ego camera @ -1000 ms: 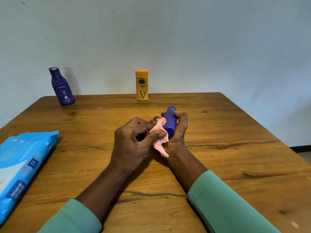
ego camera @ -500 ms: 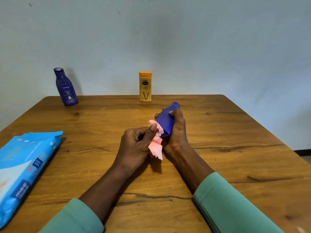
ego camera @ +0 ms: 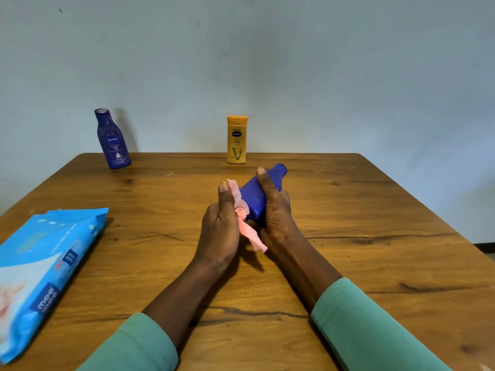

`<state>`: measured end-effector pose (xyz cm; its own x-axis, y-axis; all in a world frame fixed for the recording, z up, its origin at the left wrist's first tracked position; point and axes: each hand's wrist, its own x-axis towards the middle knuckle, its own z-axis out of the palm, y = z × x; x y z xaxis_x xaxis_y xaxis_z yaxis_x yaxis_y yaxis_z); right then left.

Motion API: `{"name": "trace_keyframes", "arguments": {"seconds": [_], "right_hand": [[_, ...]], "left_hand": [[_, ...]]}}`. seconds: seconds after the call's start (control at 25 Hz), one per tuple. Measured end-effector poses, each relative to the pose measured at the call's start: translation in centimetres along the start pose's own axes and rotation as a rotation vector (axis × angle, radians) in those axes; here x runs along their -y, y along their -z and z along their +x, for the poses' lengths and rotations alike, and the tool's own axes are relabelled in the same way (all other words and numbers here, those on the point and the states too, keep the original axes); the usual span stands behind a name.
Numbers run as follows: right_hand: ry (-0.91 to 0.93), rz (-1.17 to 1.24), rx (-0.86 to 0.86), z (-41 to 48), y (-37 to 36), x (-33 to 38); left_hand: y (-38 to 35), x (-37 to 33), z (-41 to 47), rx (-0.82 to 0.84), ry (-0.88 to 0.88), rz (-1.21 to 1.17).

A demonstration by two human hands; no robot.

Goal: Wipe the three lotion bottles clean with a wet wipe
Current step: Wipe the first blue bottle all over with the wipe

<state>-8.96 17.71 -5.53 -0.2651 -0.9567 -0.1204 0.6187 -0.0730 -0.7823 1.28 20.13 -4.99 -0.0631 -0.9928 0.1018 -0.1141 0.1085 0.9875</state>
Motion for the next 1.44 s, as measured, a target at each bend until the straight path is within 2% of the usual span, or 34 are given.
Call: {"name": "trace_keyframes", "arguments": {"seconds": [0.08,0.24,0.36,0.48,0.68,0.8,0.92,1.0,1.04,1.12,1.28,1.36,1.44], "right_hand": [[-0.017,-0.031,0.104,-0.2,0.2,0.2],[0.011,-0.228,0.125,-0.3,0.2,0.9],[0.046,-0.386,0.191,-0.7,0.5,0.9],[0.045,-0.435,0.318,-1.4,0.5,1.0],[0.004,-0.497,0.485,-1.9,0.0,0.1],[0.131,-0.575,0.422,-2.0,0.4,-0.9],[0.219,-0.495,0.175,-1.4,0.9,-1.5],[0.193,-0.446,0.069,-1.1,0.6,-0.9],[0.175,-0.460,0.072,-1.1,0.4,-0.6],[0.180,-0.544,0.185,-1.2,0.2,-0.1],[0.225,-0.717,0.437,-1.0,0.5,-0.6],[0.267,-0.820,0.440,-0.6,0.6,-1.2],[0.308,-0.762,0.354,-0.7,0.6,-1.7]], "left_hand": [[0.5,0.0,0.1,0.009,-0.035,0.051],[1.9,0.7,1.2,0.040,-0.334,0.529],[2.0,0.6,1.4,-0.009,-0.391,0.735],[2.1,0.4,1.7,-0.055,-0.408,0.703],[3.4,-1.0,3.3,-0.308,-0.405,0.702],[3.3,-0.2,3.1,-0.244,-0.387,0.713],[2.0,1.2,1.3,-0.085,-0.464,0.936],[1.7,1.4,0.5,-0.015,-0.513,1.017],[1.7,1.3,0.7,-0.013,-0.522,1.020],[2.0,0.8,1.3,-0.085,-0.496,0.956],[3.4,-0.4,3.0,-0.297,-0.269,0.667],[3.8,-0.7,3.3,-0.309,-0.255,0.641],[3.5,-0.6,3.0,-0.258,-0.313,0.730]]}}
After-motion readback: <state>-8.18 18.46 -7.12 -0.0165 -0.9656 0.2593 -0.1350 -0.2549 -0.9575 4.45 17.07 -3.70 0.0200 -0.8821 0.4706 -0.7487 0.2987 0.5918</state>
